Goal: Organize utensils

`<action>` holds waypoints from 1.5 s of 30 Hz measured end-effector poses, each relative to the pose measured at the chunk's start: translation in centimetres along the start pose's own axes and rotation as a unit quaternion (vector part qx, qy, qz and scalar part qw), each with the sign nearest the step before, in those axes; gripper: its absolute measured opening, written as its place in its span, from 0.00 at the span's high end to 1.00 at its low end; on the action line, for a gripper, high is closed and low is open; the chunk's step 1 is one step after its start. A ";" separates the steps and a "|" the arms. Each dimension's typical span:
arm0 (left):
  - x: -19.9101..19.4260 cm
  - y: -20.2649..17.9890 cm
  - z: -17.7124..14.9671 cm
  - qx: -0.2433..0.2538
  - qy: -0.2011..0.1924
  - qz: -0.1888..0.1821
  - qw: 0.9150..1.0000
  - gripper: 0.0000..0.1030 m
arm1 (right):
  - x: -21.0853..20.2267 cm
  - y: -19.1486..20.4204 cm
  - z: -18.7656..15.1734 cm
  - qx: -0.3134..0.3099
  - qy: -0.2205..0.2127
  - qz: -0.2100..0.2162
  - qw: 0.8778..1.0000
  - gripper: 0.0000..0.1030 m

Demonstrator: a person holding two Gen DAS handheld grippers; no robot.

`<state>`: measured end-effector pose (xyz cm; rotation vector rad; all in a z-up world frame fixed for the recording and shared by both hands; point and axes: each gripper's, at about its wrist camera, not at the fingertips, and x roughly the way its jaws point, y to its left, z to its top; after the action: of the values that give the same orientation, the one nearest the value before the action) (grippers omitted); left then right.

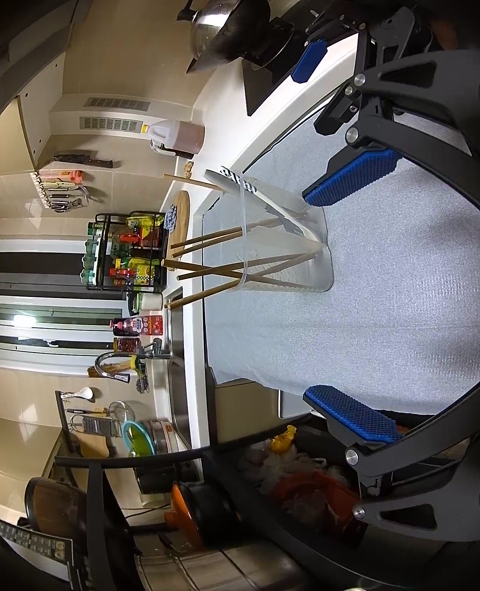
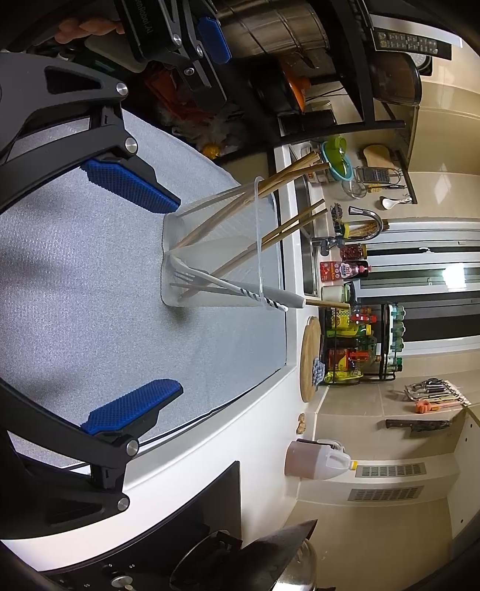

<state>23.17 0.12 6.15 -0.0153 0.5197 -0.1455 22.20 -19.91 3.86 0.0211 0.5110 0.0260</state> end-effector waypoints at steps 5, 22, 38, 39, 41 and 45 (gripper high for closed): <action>0.2 0.0 0.0 -0.001 -0.002 0.003 1.000 0.08 | 0.1 0.0 -0.1 0.000 0.000 0.001 1.000 0.13; 0.2 -0.7 0.0 0.006 -0.001 0.014 1.000 0.07 | 0.3 0.1 -0.5 0.000 0.003 0.002 1.000 0.12; 0.2 -1.1 -0.1 0.010 -0.004 0.014 1.000 0.07 | 0.4 0.1 -0.6 -0.002 0.002 0.002 1.000 0.12; 0.2 -1.2 -0.1 0.010 -0.004 0.014 1.000 0.07 | 0.4 0.1 -0.6 -0.002 0.002 0.002 1.000 0.12; 0.2 -1.2 -0.1 0.010 -0.003 0.021 1.000 0.07 | 0.3 0.1 -0.5 -0.002 0.002 0.002 1.000 0.12; 0.0 -1.1 -0.1 0.007 -0.007 0.028 1.000 0.07 | 0.3 0.1 -0.5 -0.003 0.001 0.003 1.000 0.12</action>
<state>23.01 -0.98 6.11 0.0114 0.5038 -0.0935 22.21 -19.77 3.31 0.0161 0.5137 0.0340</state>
